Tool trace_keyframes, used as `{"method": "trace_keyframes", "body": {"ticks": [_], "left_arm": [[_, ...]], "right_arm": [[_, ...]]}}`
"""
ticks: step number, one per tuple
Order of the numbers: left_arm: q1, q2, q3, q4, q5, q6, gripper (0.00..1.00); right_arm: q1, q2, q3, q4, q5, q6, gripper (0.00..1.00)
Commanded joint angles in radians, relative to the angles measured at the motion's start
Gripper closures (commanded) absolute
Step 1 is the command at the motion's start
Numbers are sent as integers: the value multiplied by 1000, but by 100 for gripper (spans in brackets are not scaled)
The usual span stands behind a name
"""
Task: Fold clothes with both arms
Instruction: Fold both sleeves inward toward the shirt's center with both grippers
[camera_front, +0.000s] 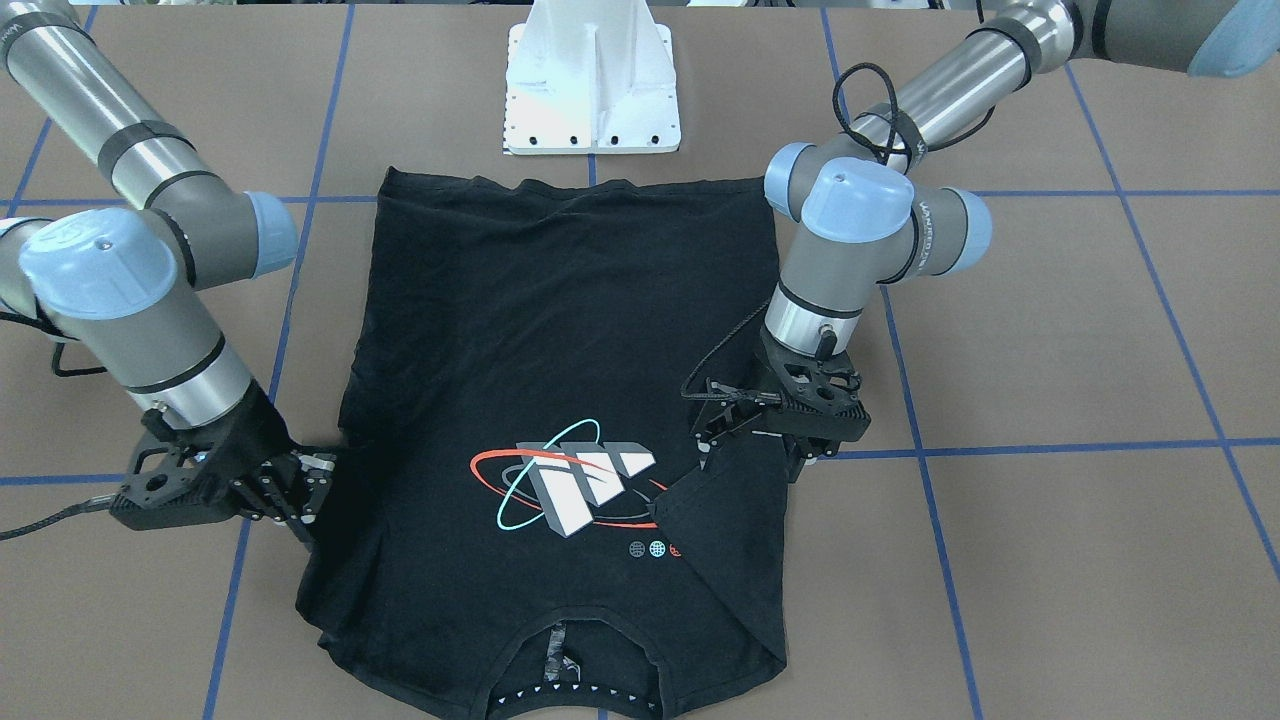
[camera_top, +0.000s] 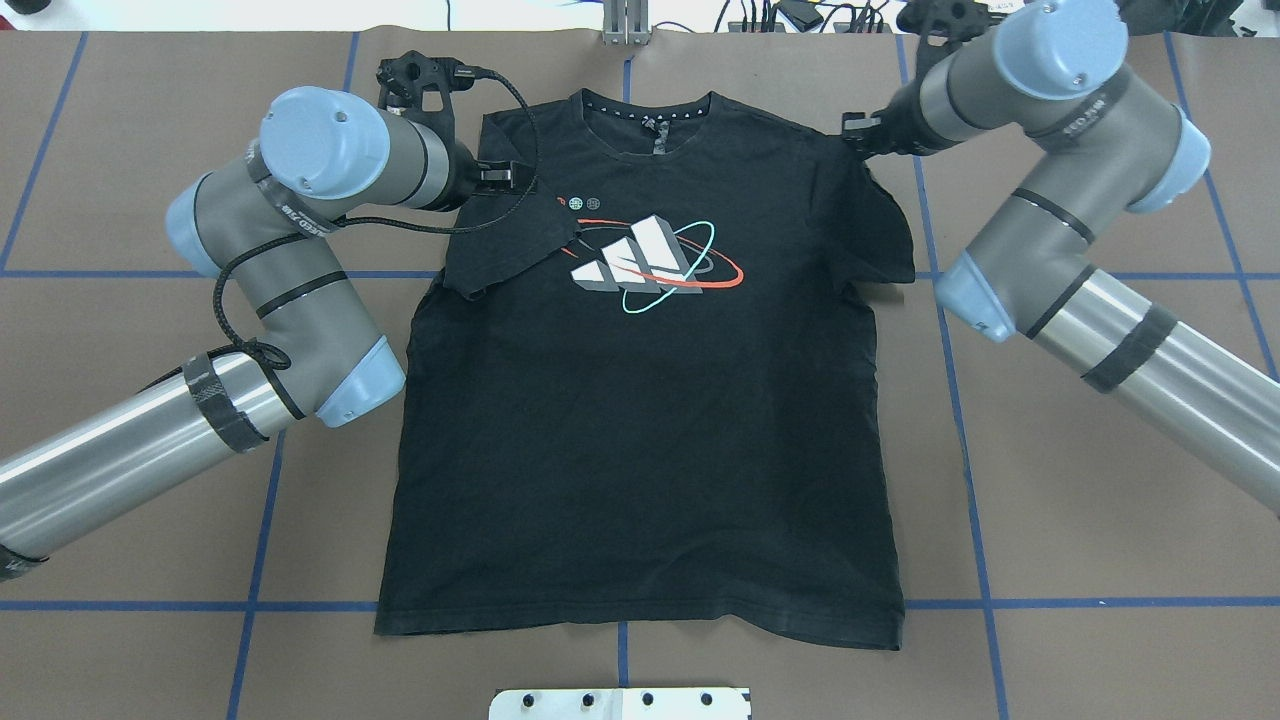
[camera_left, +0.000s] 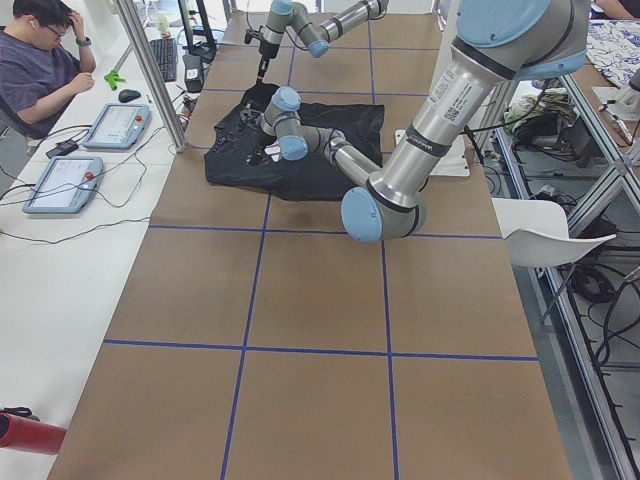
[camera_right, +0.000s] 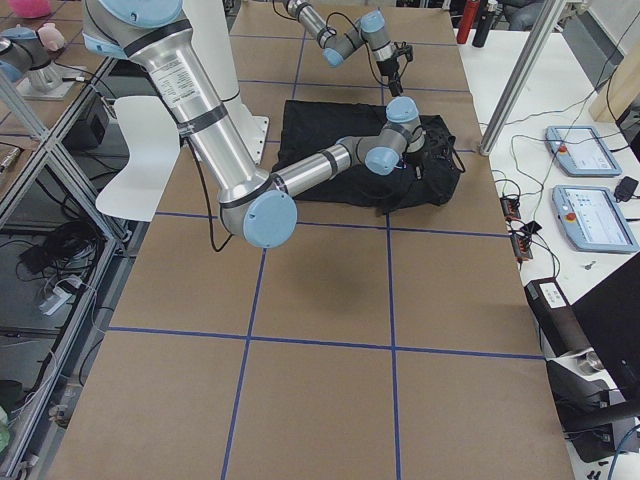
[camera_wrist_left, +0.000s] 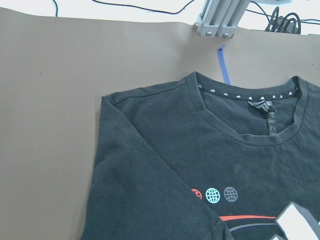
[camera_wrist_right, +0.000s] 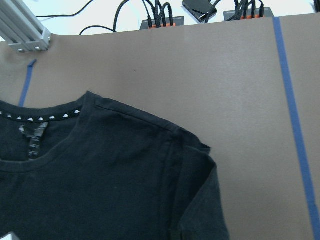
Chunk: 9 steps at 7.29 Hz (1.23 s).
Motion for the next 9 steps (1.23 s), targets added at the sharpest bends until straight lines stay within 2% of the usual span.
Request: {"method": "trace_keyframes", "body": {"ticks": [1, 2, 4, 6, 7, 8, 9], "left_arm": [[-3, 9, -8, -2, -1, 7, 0], [-5, 9, -7, -2, -1, 7, 0], [-5, 9, -8, -4, -1, 7, 0], [-5, 9, -8, -4, -1, 7, 0], [-5, 9, -7, -4, -1, 7, 0], [-5, 10, -8, -4, 1, 6, 0], [-5, 10, -8, -4, 1, 6, 0]], "right_arm": [[-87, 125, -55, -79, -104, 72, 100], [-95, 155, -100, -79, -106, 94, 100], [-119, 238, -203, -76, -164, 121, 100], [-130, 263, -235, -72, -175, 127, 100], [-137, 262, -238, -72, -189, 127, 8], [-142, 263, -237, -72, -200, 130, 0], [-138, 263, -220, -81, -185, 118, 0]]}}
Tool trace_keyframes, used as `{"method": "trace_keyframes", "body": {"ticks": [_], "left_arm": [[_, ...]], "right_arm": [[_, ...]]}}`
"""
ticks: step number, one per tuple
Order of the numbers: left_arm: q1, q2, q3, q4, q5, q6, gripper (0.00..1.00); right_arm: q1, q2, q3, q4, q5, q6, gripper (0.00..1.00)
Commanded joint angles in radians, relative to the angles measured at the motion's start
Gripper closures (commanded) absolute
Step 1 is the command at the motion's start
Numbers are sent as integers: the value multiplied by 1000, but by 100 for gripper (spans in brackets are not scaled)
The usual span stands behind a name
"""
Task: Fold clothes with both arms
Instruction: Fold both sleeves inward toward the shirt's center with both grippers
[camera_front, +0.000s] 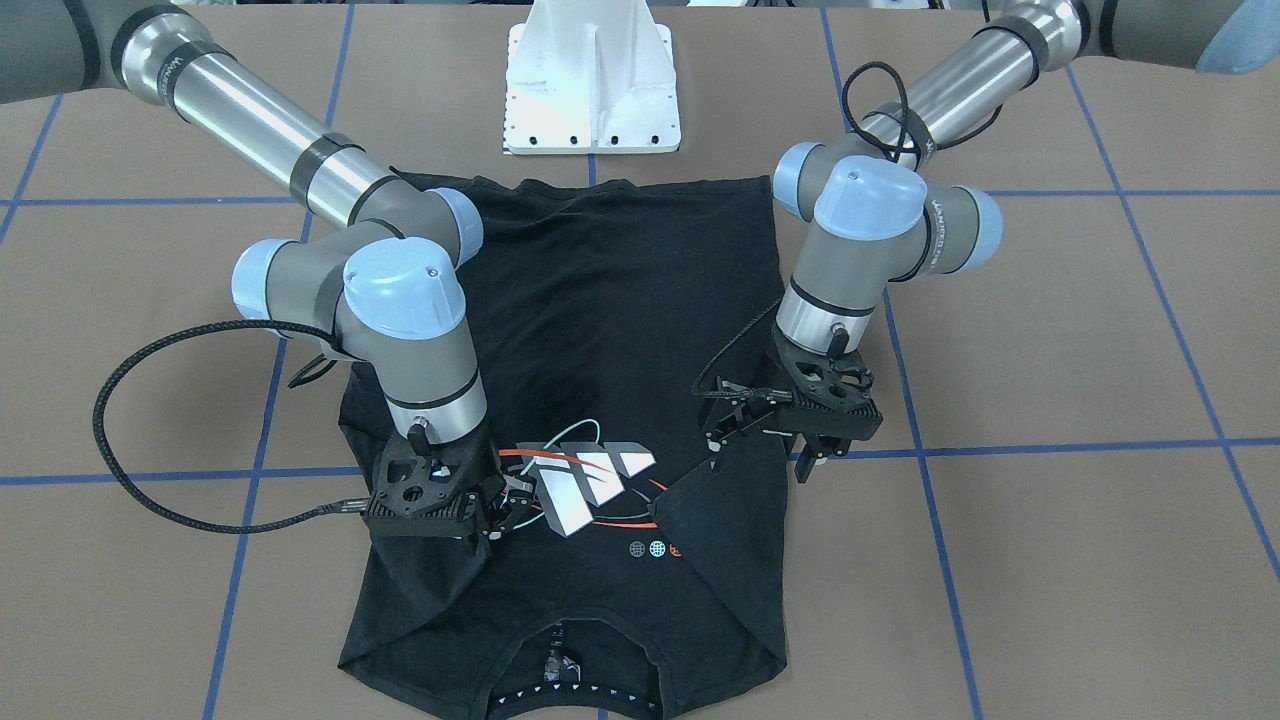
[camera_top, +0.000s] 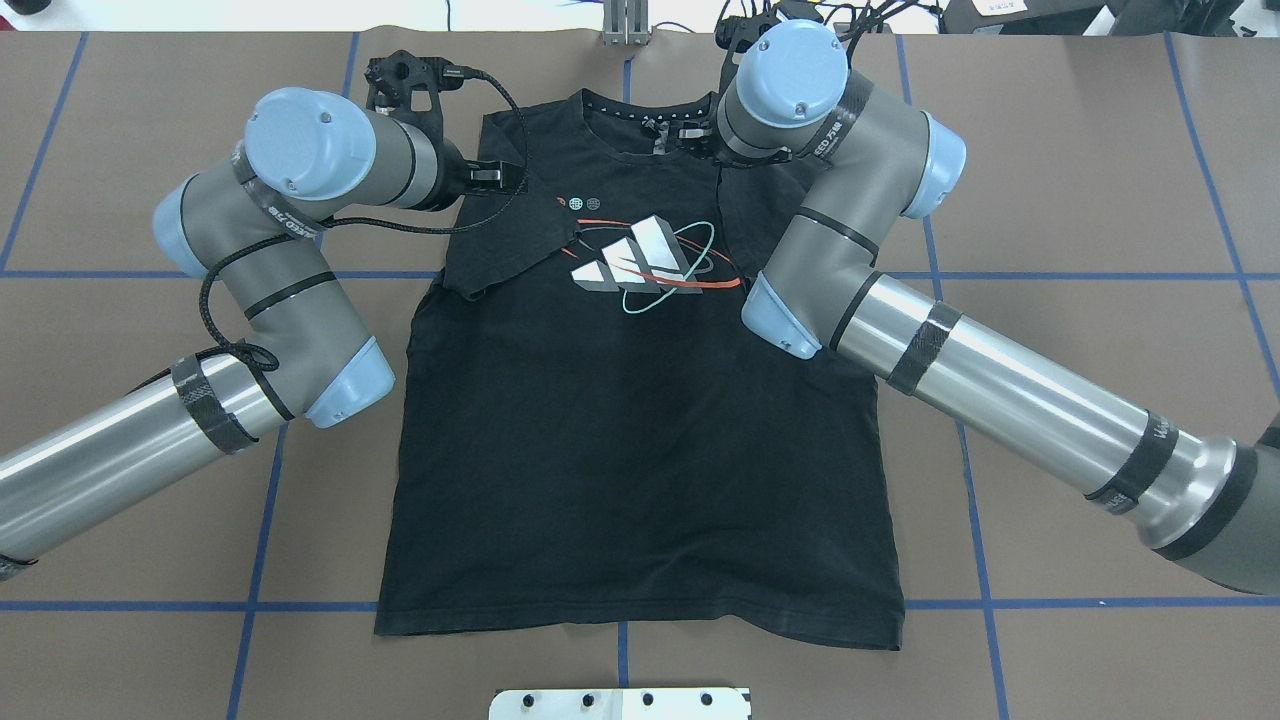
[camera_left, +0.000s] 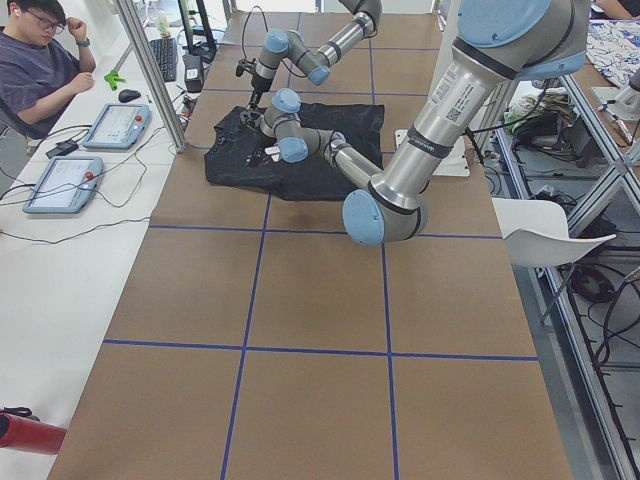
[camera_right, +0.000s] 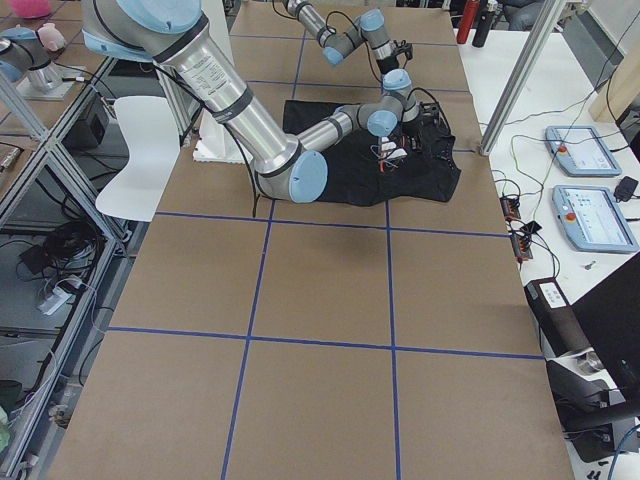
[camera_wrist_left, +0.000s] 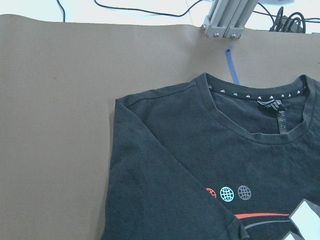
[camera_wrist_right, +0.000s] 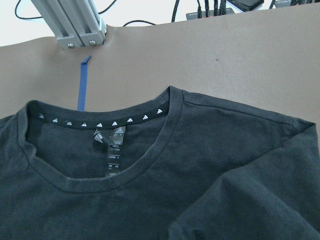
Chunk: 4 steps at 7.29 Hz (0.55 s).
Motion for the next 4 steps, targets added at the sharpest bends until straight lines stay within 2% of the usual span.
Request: {"method": "trace_keyframes", "body": {"ticks": [1, 2, 4], "left_arm": [[0, 2, -11, 2, 2, -1, 0], [2, 23, -51, 2, 2, -11, 0], [11, 150, -196, 5, -1, -13, 0]], "right_arm": [[11, -10, 37, -10, 56, -12, 0], [25, -48, 92, -30, 99, -13, 0], [25, -178, 336, -192, 116, -42, 0]]}}
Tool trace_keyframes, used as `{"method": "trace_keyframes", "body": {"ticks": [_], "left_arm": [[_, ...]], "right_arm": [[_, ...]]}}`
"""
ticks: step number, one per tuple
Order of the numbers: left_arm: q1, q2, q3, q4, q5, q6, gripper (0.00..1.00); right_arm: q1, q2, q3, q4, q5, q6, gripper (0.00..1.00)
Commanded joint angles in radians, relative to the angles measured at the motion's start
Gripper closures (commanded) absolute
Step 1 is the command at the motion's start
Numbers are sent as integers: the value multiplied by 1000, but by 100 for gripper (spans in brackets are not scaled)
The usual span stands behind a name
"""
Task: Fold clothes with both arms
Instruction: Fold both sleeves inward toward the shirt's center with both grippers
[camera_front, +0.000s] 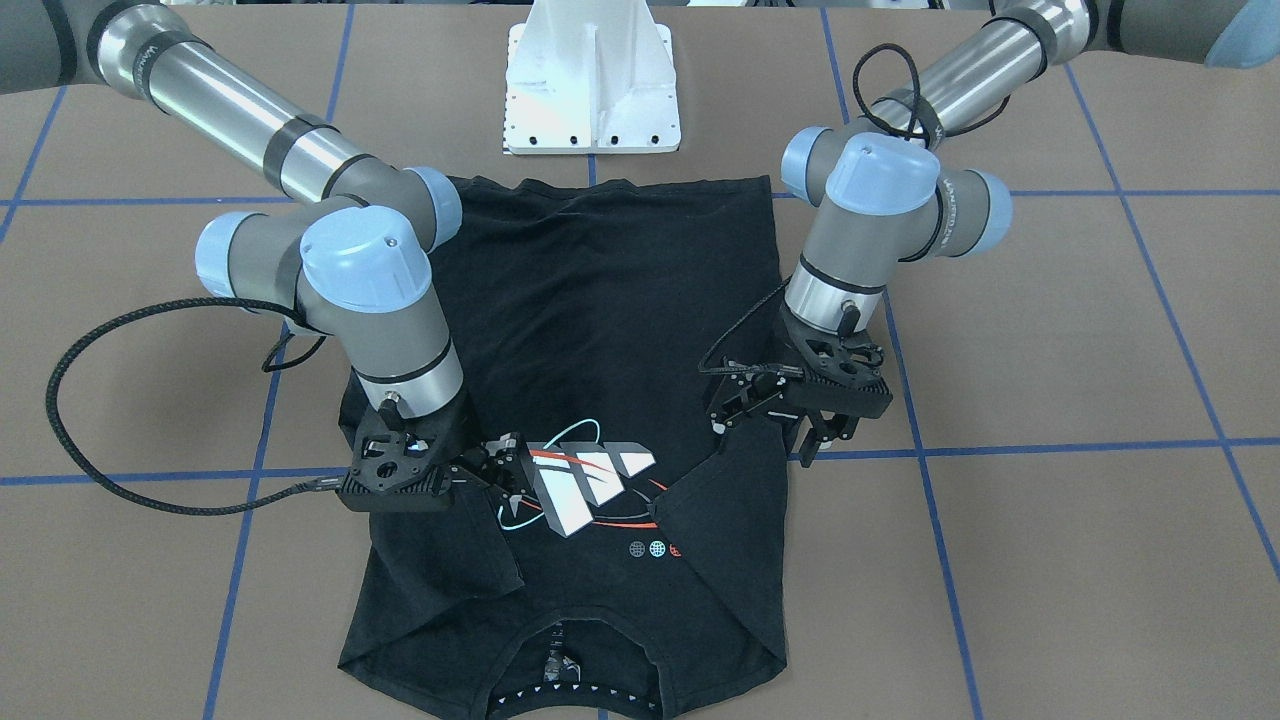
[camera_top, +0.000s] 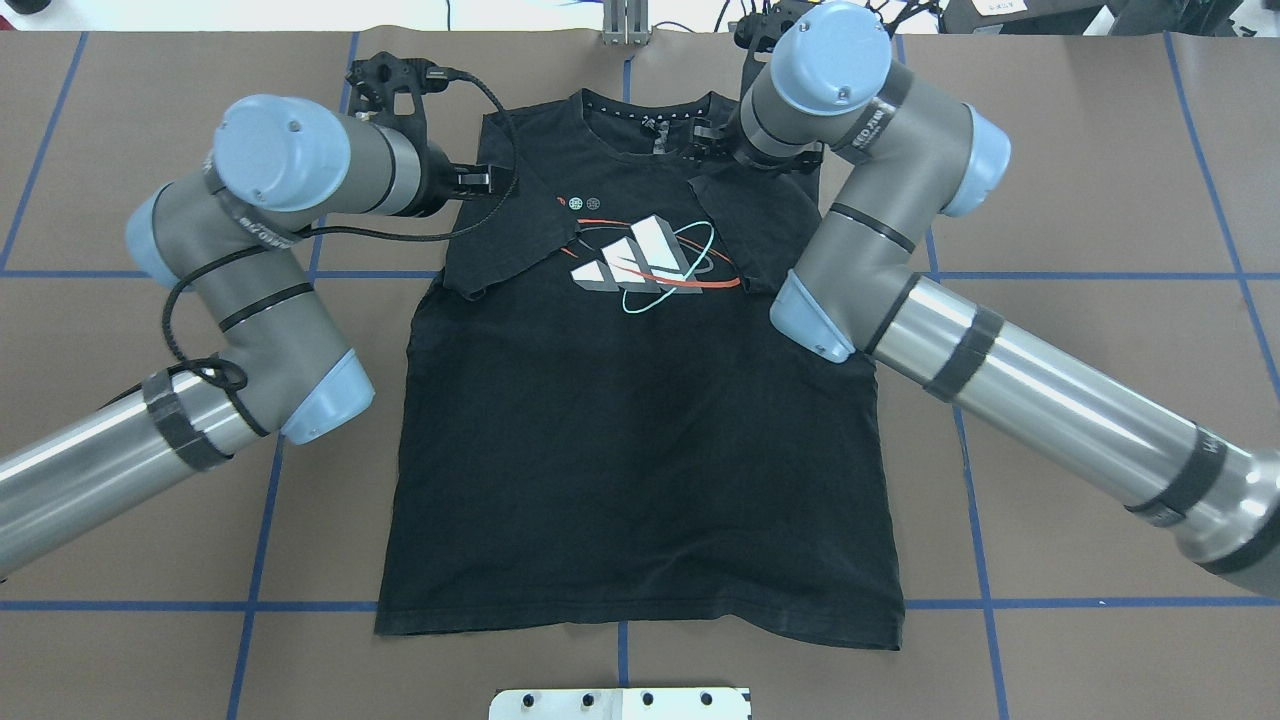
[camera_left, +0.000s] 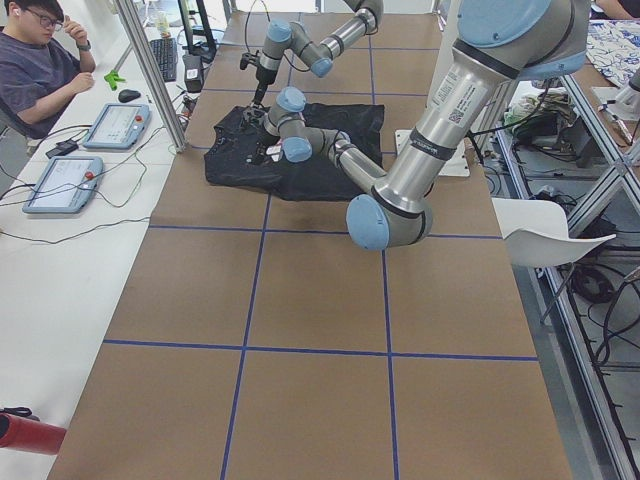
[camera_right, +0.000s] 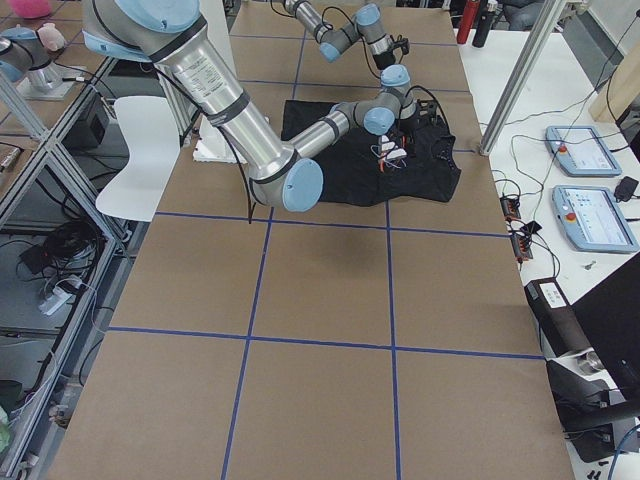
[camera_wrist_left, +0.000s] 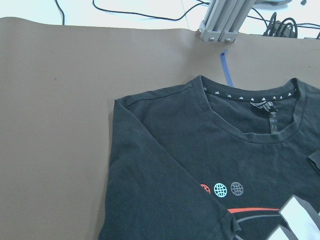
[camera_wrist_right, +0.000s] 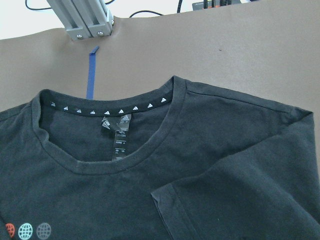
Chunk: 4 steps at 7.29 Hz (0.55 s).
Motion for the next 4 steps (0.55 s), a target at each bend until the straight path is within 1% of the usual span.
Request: {"method": "trace_keyframes", "body": {"ticks": [1, 2, 3, 4], "left_arm": [[10, 126, -143, 8, -3, -3, 0], [15, 189, -201, 9, -3, -41, 0], [62, 235, -257, 9, 3, -134, 0], [115, 280, -301, 9, 17, -191, 0]], "right_arm": [[-1, -188, 270, -130, 15, -40, 0], [-7, -319, 402, -130, 9, -41, 0], [-35, -445, 527, -130, -2, -32, 0], [-80, -553, 624, -128, -50, -16, 0]]}}
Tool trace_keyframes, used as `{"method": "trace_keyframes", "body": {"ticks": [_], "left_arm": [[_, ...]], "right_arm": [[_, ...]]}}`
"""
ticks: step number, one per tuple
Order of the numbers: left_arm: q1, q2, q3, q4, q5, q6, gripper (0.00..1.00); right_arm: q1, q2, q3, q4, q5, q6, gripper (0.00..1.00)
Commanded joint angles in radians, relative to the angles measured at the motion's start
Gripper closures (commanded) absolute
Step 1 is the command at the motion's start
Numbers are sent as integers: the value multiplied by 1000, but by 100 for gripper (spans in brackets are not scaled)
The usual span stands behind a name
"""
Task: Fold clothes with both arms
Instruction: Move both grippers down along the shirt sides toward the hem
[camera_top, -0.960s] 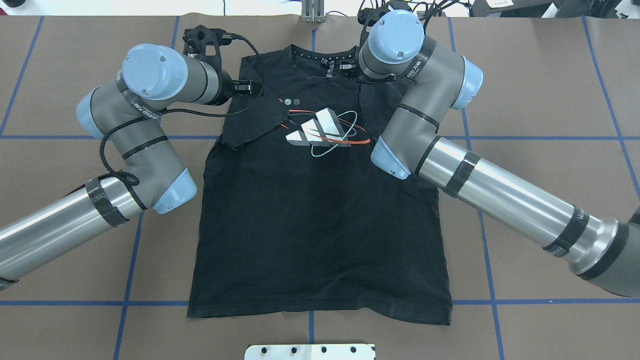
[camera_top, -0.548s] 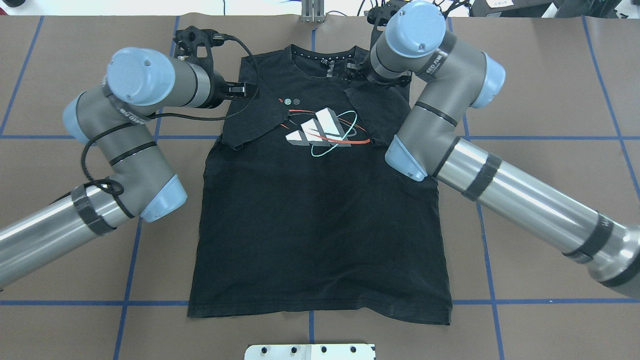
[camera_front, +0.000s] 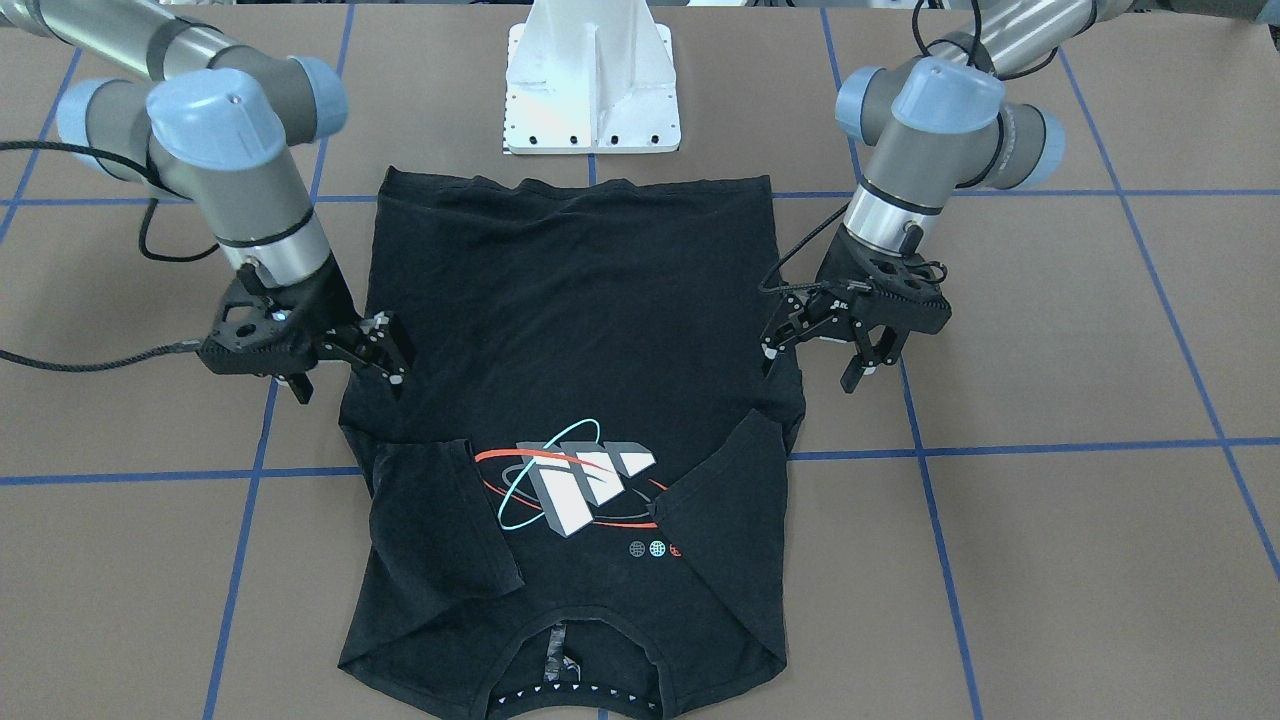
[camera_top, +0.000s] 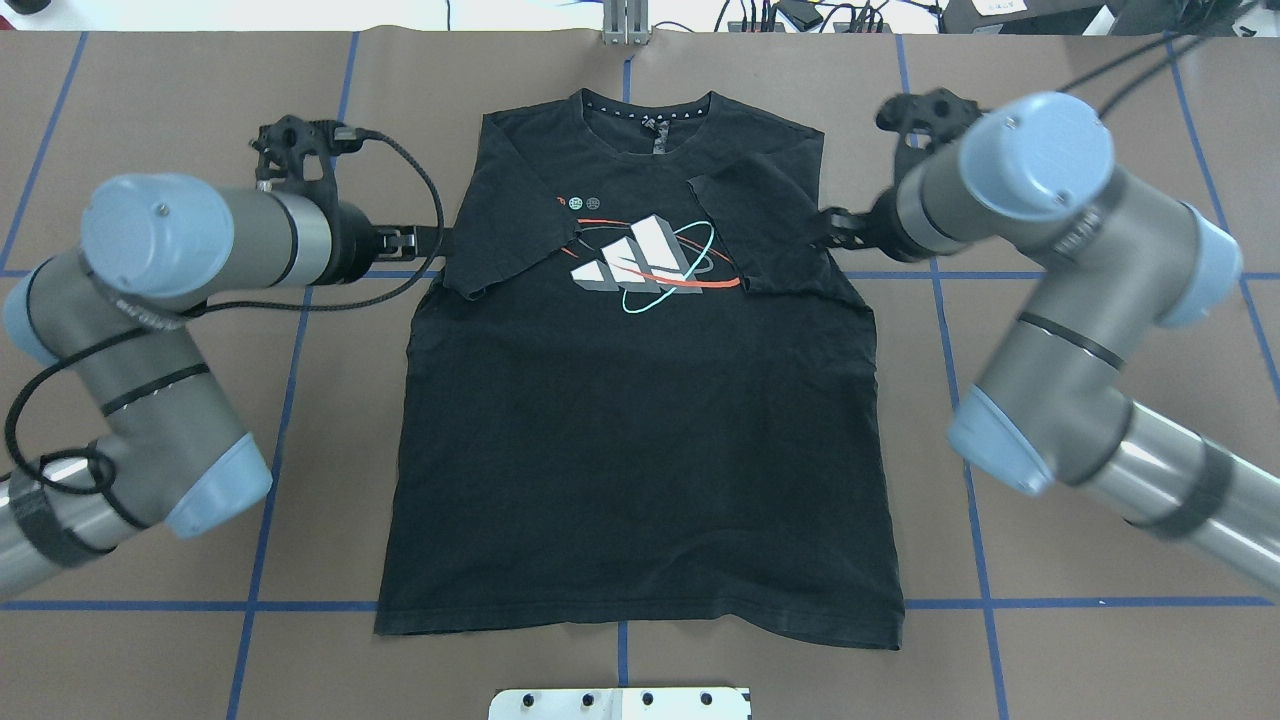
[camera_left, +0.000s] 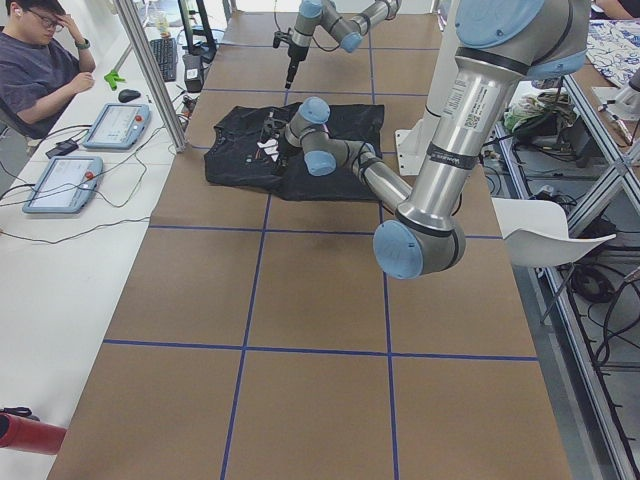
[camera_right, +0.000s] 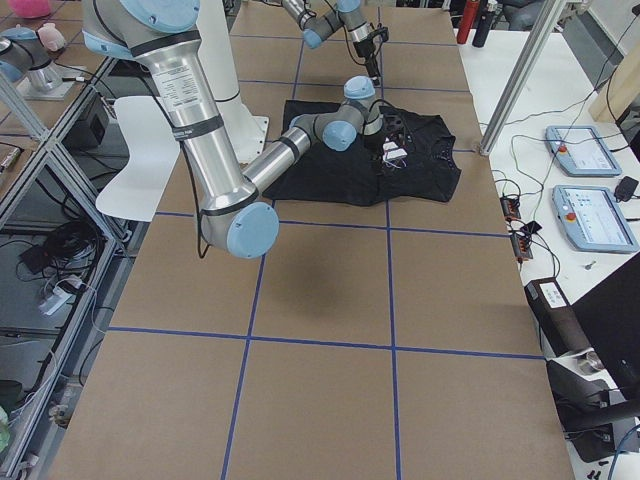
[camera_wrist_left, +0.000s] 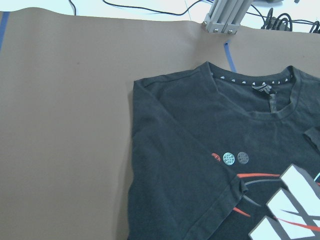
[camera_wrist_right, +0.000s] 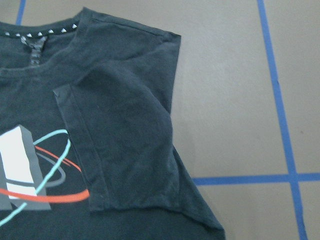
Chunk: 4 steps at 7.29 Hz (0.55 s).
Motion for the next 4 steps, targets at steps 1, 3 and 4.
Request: {"method": "trace_keyframes", "body": {"ticks": [1, 3, 4], "left_arm": [[131, 112, -118, 0, 60, -143, 0], [283, 254, -254, 4, 121, -218, 0], [371, 288, -285, 23, 193, -281, 0]], "right_arm": [[-108, -206, 193, 3, -100, 84, 0], [-272, -283, 268, 8, -242, 217, 0], [-339, -335, 325, 8, -288, 274, 0]]}}
